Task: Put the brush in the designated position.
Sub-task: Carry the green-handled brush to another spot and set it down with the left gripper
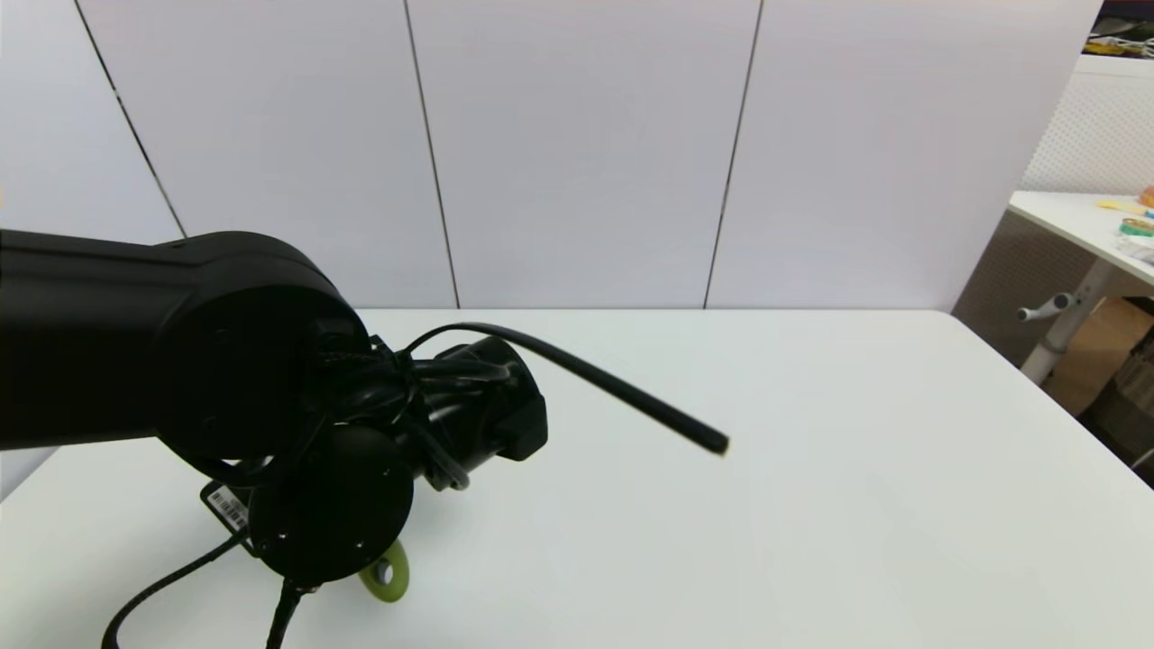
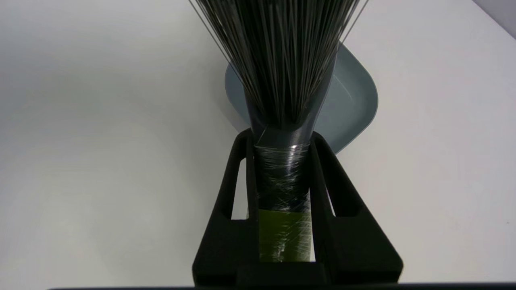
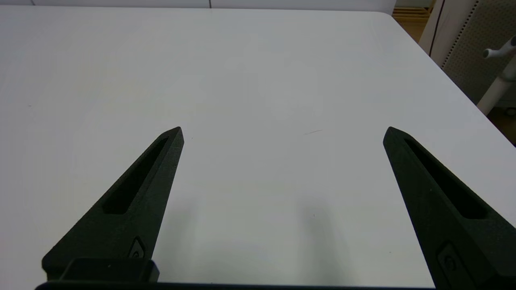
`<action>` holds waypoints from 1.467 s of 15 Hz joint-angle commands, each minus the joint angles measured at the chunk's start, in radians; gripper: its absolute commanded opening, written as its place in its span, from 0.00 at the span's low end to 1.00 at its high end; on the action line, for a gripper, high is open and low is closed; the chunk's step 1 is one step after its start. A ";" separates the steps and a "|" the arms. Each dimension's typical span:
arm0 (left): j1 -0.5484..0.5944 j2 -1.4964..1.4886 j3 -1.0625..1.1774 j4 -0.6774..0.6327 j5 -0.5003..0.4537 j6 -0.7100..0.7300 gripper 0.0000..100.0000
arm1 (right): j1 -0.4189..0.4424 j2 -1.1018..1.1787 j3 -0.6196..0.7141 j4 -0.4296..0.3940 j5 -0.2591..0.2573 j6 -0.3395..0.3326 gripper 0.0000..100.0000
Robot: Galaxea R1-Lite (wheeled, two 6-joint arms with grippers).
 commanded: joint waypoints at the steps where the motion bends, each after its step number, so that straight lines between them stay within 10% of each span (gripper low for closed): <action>1: 0.000 0.012 0.028 0.045 0.006 -0.124 0.00 | 0.000 0.001 0.002 0.000 0.000 0.000 1.00; 22: 0.014 0.190 0.088 0.061 -0.004 -0.457 0.00 | 0.000 0.001 0.002 0.000 0.000 0.000 1.00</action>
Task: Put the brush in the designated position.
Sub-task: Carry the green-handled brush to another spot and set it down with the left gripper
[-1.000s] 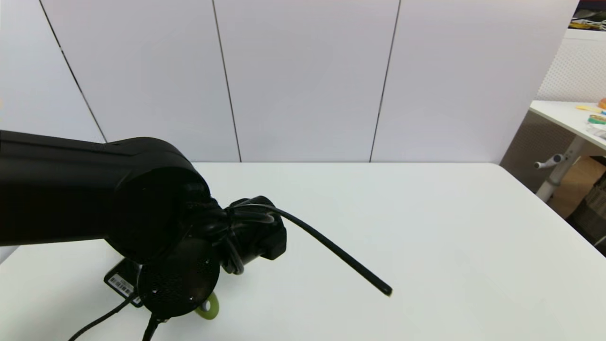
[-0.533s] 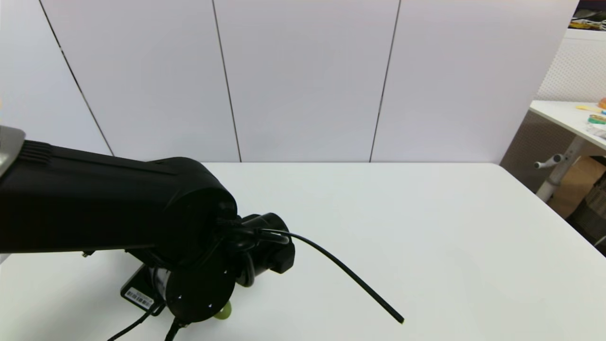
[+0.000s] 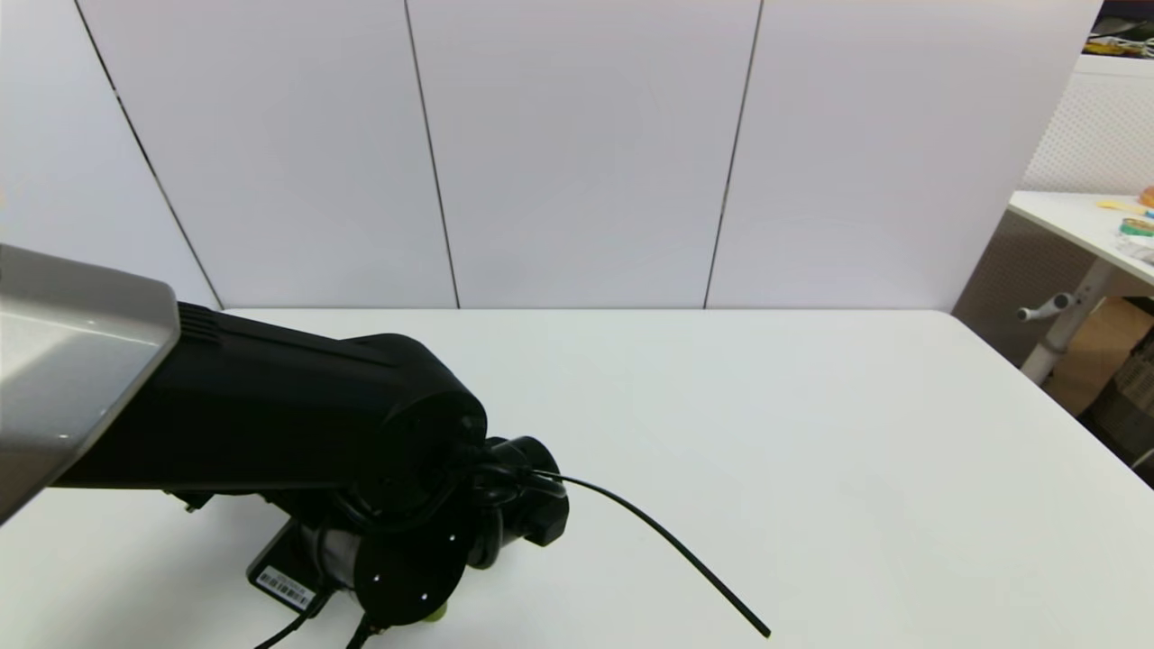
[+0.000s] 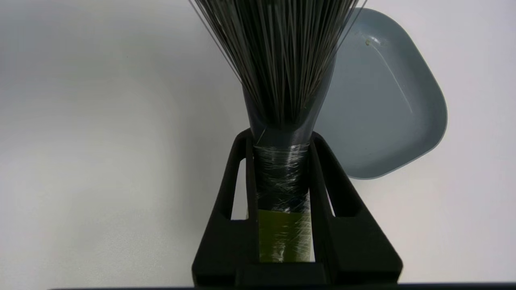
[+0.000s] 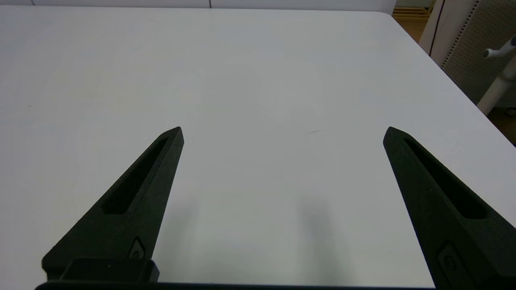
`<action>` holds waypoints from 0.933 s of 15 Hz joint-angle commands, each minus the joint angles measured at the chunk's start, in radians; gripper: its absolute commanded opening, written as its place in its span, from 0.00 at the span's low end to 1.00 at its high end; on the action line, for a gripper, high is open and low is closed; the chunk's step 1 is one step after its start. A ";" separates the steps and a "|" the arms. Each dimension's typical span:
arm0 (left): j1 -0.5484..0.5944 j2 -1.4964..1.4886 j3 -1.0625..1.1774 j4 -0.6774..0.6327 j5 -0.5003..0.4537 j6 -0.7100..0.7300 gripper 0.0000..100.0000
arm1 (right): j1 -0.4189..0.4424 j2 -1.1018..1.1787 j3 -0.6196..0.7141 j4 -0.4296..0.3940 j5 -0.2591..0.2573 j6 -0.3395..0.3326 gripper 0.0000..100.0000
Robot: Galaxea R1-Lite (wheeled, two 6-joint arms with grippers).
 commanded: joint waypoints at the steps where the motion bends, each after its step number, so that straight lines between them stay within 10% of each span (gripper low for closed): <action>1: 0.027 0.027 0.000 0.007 0.006 -0.012 0.00 | 0.000 0.001 0.002 0.000 0.001 -0.001 1.00; 14: 0.147 0.013 0.029 0.028 -0.019 -0.065 0.00 | 0.000 0.001 0.002 0.000 0.001 -0.001 1.00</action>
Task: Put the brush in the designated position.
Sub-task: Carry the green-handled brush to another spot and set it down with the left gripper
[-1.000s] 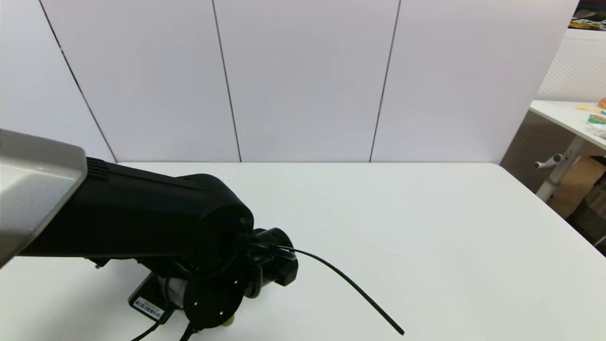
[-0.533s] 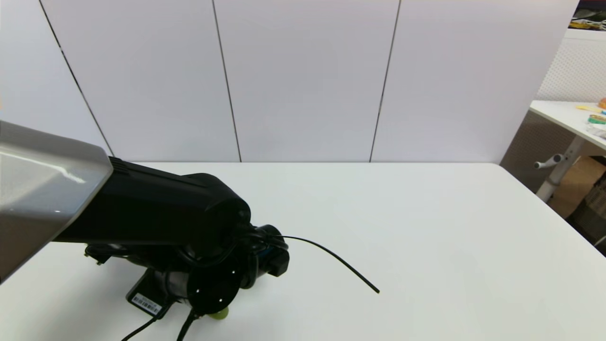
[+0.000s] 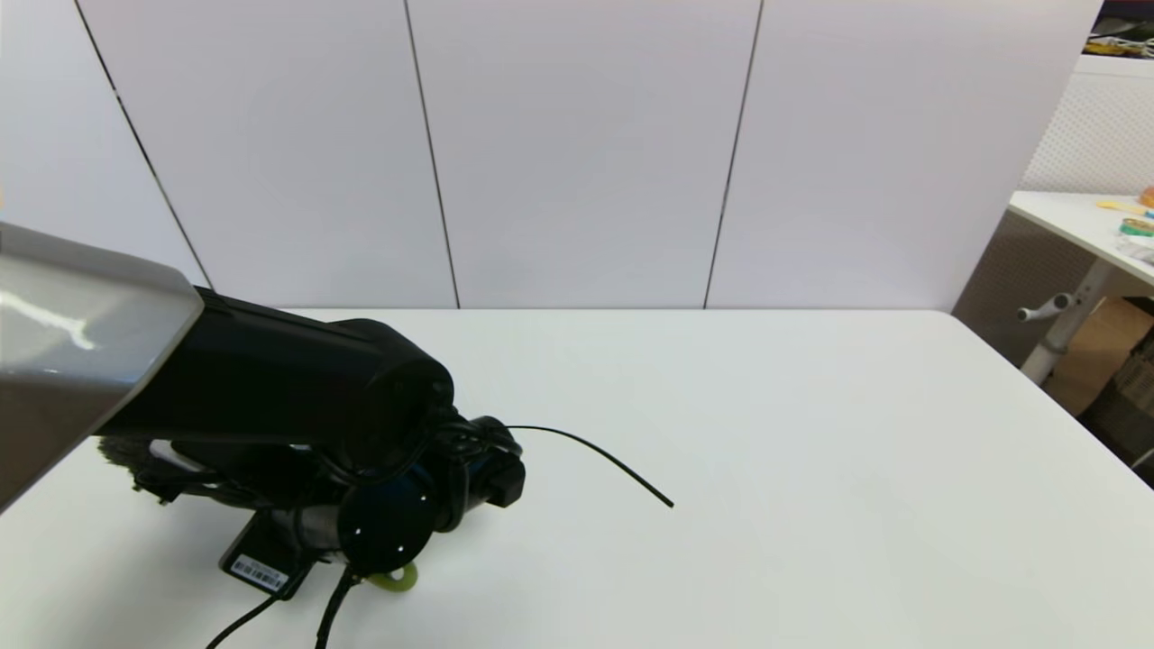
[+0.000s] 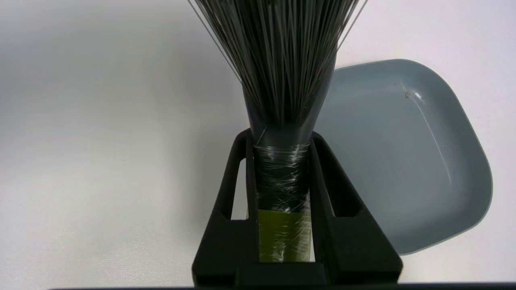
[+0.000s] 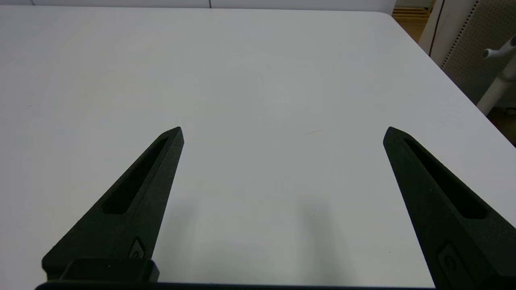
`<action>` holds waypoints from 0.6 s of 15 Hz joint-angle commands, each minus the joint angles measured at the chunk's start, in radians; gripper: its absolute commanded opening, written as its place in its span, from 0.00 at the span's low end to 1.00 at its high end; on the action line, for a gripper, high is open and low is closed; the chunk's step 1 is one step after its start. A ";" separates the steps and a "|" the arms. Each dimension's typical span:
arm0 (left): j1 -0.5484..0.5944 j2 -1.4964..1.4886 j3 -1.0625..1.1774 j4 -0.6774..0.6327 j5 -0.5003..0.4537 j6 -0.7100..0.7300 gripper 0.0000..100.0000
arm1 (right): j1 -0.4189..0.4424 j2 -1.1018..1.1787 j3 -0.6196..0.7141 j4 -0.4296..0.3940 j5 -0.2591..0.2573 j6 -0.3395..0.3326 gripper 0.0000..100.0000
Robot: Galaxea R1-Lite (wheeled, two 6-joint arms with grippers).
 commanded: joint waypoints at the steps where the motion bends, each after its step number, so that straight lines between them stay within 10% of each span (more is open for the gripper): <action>1: 0.027 -0.011 0.032 0.009 -0.015 -0.015 0.00 | 0.000 0.001 0.002 0.000 0.001 0.000 1.00; 9: 0.072 0.008 0.060 0.003 -0.022 -0.018 0.00 | 0.000 0.001 0.002 0.000 0.001 0.000 1.00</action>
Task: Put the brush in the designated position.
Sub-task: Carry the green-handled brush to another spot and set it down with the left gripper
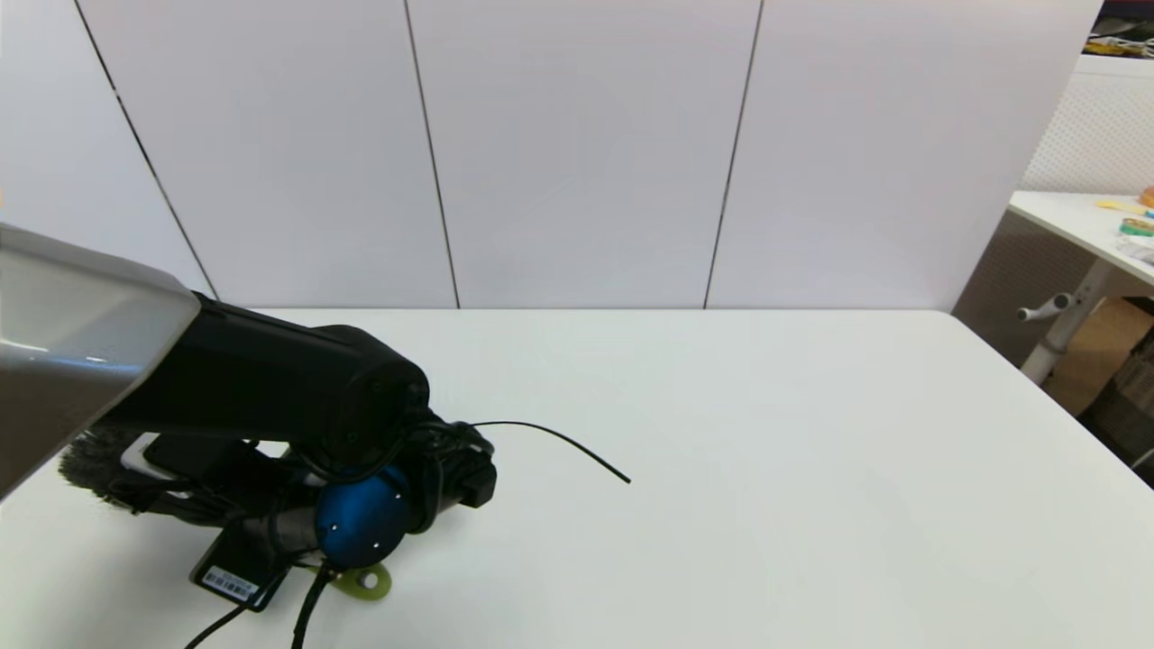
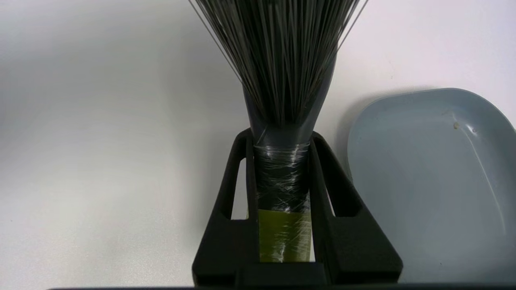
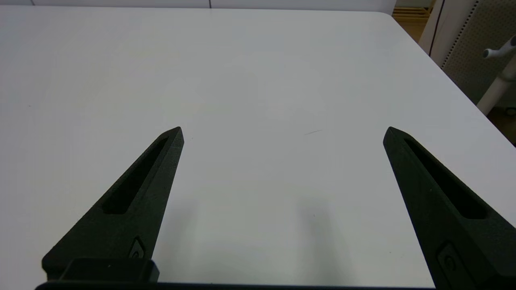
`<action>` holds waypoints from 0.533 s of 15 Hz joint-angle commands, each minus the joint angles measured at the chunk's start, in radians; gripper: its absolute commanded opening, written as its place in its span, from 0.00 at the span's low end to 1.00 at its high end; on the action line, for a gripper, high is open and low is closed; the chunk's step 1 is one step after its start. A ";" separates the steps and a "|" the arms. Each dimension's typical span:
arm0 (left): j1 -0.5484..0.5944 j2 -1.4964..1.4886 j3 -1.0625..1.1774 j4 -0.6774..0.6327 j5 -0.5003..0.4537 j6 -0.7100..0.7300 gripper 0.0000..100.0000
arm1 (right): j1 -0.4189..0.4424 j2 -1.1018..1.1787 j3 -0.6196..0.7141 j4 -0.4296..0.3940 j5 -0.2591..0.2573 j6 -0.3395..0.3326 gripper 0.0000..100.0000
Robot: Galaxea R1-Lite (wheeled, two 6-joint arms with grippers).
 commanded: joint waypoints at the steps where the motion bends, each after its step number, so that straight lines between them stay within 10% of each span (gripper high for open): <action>1: 0.016 0.018 0.001 0.003 0.005 -0.013 0.00 | 0.000 0.001 0.002 0.000 0.000 0.000 1.00; 8: 0.015 0.043 -0.001 -0.029 -0.002 -0.010 0.00 | 0.000 0.001 0.002 0.000 0.000 0.000 1.00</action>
